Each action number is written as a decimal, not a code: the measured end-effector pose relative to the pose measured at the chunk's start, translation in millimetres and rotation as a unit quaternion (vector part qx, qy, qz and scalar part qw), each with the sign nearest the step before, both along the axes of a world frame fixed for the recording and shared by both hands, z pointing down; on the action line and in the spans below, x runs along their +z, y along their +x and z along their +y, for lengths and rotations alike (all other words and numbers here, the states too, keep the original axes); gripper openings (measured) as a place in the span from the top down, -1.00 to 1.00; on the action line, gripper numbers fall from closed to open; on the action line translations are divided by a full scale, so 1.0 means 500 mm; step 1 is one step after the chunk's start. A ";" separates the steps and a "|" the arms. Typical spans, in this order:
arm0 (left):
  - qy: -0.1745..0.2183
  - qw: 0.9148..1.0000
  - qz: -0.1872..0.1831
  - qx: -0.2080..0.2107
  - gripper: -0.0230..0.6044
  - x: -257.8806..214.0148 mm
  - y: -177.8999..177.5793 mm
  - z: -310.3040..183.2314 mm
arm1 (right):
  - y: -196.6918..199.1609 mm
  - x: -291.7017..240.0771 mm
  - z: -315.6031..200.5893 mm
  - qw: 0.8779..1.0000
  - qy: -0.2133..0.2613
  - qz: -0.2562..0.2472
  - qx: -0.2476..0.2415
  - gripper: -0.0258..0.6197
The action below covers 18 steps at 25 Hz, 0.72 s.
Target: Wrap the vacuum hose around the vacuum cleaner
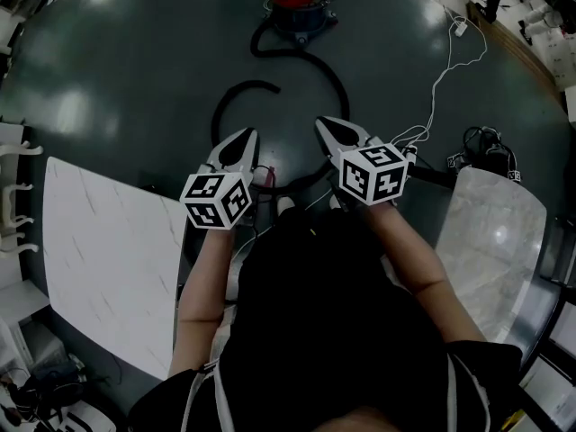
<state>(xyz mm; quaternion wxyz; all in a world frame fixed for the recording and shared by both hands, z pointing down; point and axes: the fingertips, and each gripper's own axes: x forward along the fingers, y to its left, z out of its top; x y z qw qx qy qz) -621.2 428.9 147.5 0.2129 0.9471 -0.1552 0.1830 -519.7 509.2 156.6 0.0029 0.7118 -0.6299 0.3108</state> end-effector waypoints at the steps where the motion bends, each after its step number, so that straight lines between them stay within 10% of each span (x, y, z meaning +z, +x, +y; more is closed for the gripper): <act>1: -0.001 1.000 -0.003 0.000 0.90 0.005 -0.007 -0.006 | -0.006 0.004 -0.007 1.000 -0.002 0.000 -0.001 0.93; 18: -0.043 0.999 -0.024 -0.010 0.89 0.097 -0.100 -0.100 | -0.102 0.094 -0.112 0.998 -0.051 -0.012 -0.015 0.93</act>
